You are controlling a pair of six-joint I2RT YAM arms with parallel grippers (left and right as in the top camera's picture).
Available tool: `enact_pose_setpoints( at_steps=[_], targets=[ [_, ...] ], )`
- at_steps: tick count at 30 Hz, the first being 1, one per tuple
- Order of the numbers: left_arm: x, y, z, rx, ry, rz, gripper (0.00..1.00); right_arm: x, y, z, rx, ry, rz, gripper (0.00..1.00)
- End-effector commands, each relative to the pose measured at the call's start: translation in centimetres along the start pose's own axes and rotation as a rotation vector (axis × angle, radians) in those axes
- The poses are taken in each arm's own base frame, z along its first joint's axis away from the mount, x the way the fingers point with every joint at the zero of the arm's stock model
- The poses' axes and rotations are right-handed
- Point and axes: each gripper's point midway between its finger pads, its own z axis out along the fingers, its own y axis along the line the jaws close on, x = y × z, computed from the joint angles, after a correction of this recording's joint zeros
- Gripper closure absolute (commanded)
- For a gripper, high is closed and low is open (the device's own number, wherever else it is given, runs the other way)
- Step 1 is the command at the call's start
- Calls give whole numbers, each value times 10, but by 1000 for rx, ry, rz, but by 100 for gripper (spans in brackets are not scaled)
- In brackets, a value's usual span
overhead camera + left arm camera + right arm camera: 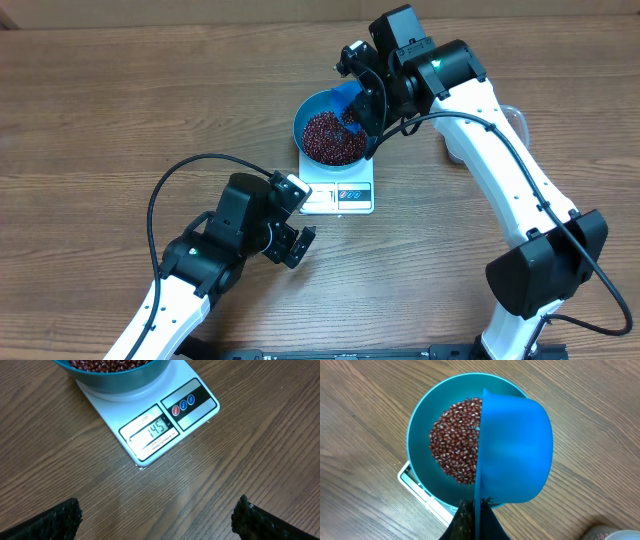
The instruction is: Scoop item into bowl and weigh 150g on scale
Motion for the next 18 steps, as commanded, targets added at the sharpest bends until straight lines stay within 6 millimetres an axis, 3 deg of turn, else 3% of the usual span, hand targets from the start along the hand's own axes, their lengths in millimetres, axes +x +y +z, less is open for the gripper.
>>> enact_pose_setpoints(
  at_steps=[1,18],
  targets=[
    [2,1,2,-5,6,-17,0,-13,-4,-26,43,-71,-11,96],
    [2,1,2,-5,6,-17,0,-16,-7,-26,60,-77,-96,96]
  ],
)
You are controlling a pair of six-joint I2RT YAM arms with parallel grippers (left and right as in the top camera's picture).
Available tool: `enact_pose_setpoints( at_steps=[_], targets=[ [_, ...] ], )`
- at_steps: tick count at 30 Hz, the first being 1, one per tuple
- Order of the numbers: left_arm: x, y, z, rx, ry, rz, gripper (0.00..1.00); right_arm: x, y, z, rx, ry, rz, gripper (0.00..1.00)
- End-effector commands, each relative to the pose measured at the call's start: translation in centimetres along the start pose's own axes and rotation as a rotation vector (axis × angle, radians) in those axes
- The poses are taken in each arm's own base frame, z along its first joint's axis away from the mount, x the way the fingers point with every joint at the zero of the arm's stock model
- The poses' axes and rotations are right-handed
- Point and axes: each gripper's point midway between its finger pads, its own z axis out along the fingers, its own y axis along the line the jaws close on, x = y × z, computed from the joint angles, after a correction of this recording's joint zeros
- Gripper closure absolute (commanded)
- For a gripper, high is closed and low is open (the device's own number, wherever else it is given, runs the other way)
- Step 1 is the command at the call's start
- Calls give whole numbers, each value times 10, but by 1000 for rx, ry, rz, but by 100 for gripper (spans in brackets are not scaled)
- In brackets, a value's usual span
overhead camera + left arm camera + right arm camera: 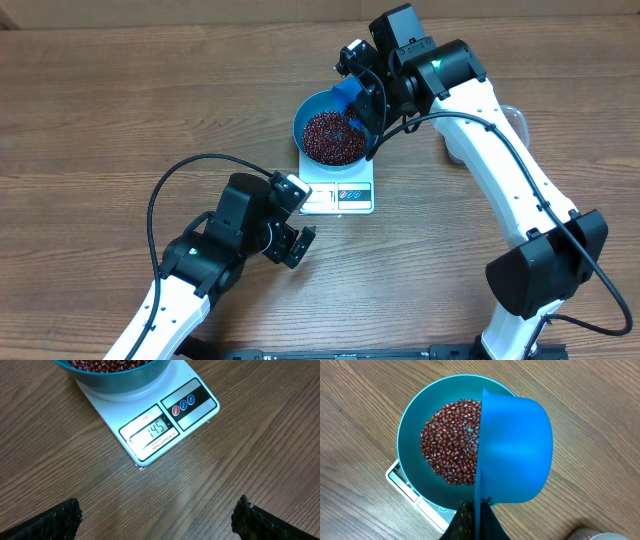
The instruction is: Scoop item into bowl and weigh 150g on scale
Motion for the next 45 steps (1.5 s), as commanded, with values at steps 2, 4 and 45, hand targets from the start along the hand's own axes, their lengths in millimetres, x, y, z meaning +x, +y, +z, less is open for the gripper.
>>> enact_pose_setpoints(
  at_steps=[2,4,45],
  targets=[
    [2,1,2,-5,6,-17,1,-14,-3,-26,35,-72,-37,96],
    [2,1,2,-5,6,-17,0,-14,-3,-26,35,-71,-54,96],
    [2,1,2,-5,6,-17,0,-15,-9,-26,72,-69,-166,96]
  ],
)
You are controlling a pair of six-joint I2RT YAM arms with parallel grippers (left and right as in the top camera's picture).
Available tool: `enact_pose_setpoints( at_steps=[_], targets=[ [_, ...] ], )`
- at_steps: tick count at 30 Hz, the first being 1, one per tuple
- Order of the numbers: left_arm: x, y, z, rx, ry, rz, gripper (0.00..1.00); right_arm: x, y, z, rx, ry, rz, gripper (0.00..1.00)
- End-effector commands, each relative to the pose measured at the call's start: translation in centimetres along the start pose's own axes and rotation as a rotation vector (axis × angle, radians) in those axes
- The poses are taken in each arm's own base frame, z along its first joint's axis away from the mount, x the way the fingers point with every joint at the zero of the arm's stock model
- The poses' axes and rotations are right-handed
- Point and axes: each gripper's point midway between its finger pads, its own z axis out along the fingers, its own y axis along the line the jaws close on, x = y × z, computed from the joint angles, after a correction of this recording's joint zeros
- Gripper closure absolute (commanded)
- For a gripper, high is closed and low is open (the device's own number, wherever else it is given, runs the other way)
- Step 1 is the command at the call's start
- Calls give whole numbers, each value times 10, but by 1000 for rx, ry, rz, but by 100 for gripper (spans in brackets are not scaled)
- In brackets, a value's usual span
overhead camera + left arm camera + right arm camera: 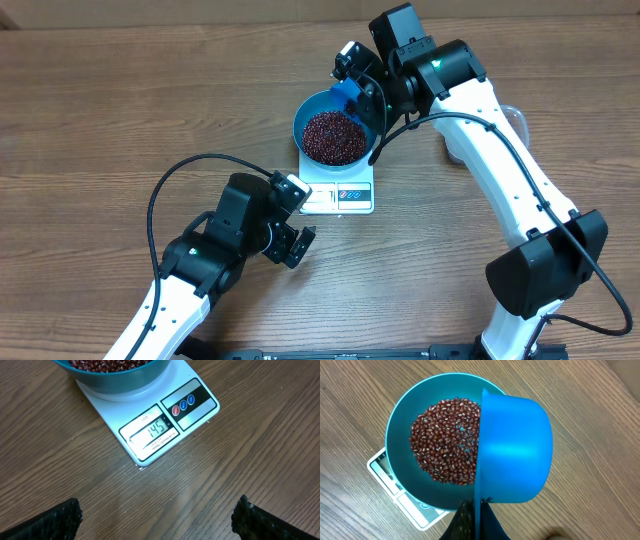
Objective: Scoop item into bowl and weigh 150g on scale
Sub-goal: 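Keep trickling beans from the scoop until the scale reads 150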
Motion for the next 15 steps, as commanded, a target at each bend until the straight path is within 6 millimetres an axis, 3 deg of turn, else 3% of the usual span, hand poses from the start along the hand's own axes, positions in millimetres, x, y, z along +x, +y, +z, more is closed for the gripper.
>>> enact_pose_setpoints(
  at_steps=[1,15],
  targets=[
    [2,1,2,-5,6,-17,0,-13,-6,-26,44,-64,-13,96],
    [2,1,2,-5,6,-17,1,-13,-7,-26,48,-63,-35,96]
  ],
)
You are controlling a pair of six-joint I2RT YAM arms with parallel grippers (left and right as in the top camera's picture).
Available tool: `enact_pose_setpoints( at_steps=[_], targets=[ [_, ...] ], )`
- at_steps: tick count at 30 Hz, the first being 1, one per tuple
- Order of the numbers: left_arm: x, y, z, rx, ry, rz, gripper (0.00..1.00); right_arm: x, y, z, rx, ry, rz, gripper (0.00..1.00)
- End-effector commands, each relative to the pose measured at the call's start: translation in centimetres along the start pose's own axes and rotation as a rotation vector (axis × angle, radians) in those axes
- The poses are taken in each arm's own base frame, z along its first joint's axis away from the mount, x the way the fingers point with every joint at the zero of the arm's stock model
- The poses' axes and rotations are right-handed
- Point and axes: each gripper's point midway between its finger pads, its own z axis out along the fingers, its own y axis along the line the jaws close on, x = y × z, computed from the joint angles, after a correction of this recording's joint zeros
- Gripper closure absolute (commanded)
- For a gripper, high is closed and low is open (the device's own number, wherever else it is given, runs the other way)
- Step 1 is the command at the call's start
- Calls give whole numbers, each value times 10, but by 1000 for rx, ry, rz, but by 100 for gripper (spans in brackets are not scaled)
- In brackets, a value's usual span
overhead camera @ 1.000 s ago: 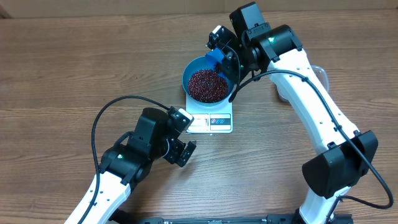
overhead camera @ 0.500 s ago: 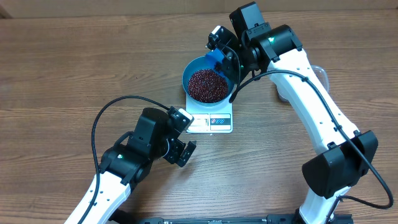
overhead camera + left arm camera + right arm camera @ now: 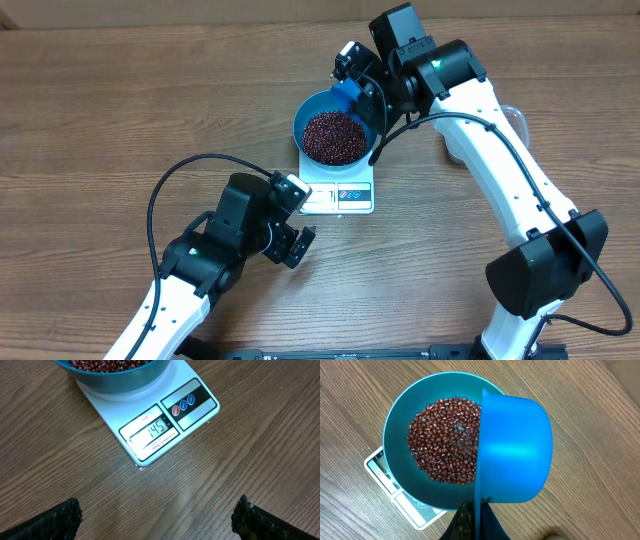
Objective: Scoop item into bowl and weigh 150g on scale
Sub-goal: 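Keep trickling beans from the scoop until the scale reads 150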
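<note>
A teal bowl (image 3: 305, 112) of red beans (image 3: 445, 437) stands on the white scale (image 3: 150, 430); its display reads 145 in the left wrist view. My right gripper (image 3: 476, 510) is shut on the handle of a blue scoop (image 3: 515, 450), which hangs turned on its side over the bowl's right rim. In the overhead view the scoop (image 3: 347, 93) sits at the bowl's far edge. My left gripper (image 3: 157, 515) stands open over bare table, in front of the scale, holding nothing.
A clear container (image 3: 512, 118) shows partly behind the right arm at the table's right. Black cable loops beside the left arm (image 3: 200, 260). Wooden table (image 3: 100, 100) spreads all around the scale.
The bowl and scale sit a touch further left in the right wrist view, so the right gripper with the scoop has shifted slightly. The display still reads 145.
The right gripper held the tilted scoop low over the bowl's right side. At each later moment the bowl looked smaller and further left in the wrist view, the scoop having drawn away. The left gripper stayed open and the reading stayed at 145.
</note>
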Motion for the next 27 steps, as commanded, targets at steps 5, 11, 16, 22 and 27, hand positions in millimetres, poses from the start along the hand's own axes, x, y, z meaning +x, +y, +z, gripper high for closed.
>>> enact_pose_setpoints(
  at_steps=[5,11,16,22,27],
  targets=[
    [2,1,2,-5,6,-17,0,-12,-4,-26,32,-64,-18,96],
    [2,1,2,-5,6,-17,1,-13,15,-27,-102,-95,39,96],
    [2,1,2,-5,6,-17,0,-14,23,-34,-224,-141,80,96],
    [2,1,2,-5,6,-17,1,-10,17,-39,-278,-167,123,96],
    [2,1,2,-5,6,-17,0,-8,14,-39,-274,-165,130,96]
  ],
)
